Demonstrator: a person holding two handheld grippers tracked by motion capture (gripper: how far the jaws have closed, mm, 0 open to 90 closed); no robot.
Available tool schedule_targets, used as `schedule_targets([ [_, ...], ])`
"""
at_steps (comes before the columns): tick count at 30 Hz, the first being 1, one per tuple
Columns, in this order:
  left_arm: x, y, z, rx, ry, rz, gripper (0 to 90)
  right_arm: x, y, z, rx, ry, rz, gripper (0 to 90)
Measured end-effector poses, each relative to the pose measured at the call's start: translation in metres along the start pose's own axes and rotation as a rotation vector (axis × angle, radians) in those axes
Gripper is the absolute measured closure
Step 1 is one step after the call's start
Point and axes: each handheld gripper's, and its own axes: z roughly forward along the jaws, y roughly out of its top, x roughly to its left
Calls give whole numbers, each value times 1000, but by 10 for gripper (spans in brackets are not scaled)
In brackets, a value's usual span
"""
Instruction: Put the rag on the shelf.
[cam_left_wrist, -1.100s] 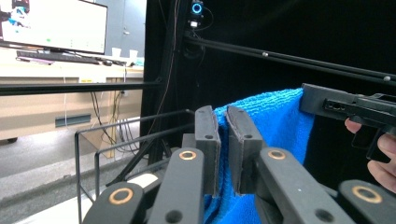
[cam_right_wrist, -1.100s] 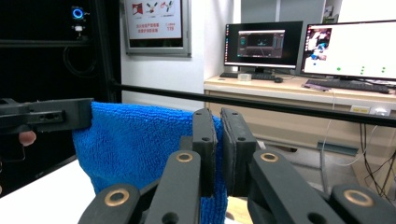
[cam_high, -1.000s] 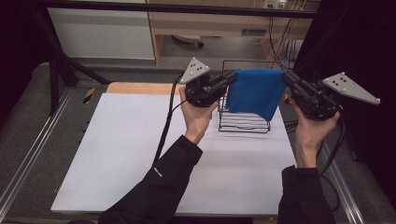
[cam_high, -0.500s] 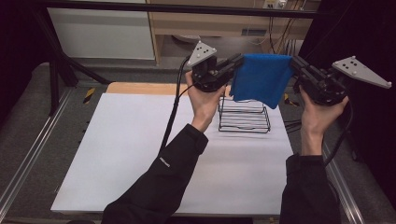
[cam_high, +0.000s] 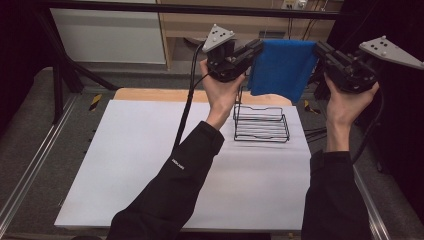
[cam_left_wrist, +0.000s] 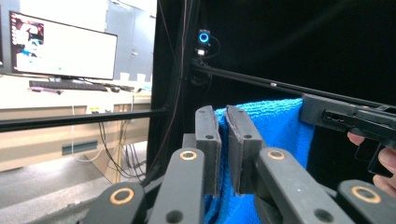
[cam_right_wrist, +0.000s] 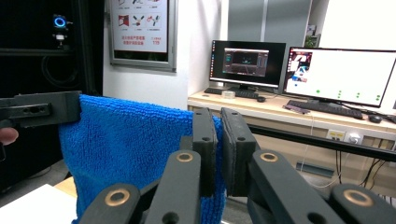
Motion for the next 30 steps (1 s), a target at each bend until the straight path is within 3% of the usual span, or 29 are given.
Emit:
schedule_targets([
  [15, 15, 3, 20, -20, 38, 24, 832, -13, 7, 32, 9, -21, -6, 857],
  [23, 24, -4, 29, -8, 47, 28, 833, -23, 0, 50, 27, -21, -10, 856],
  [30, 29, -19, 34, 21, 56, 47, 833, -27, -18, 58, 49, -21, -17, 854],
])
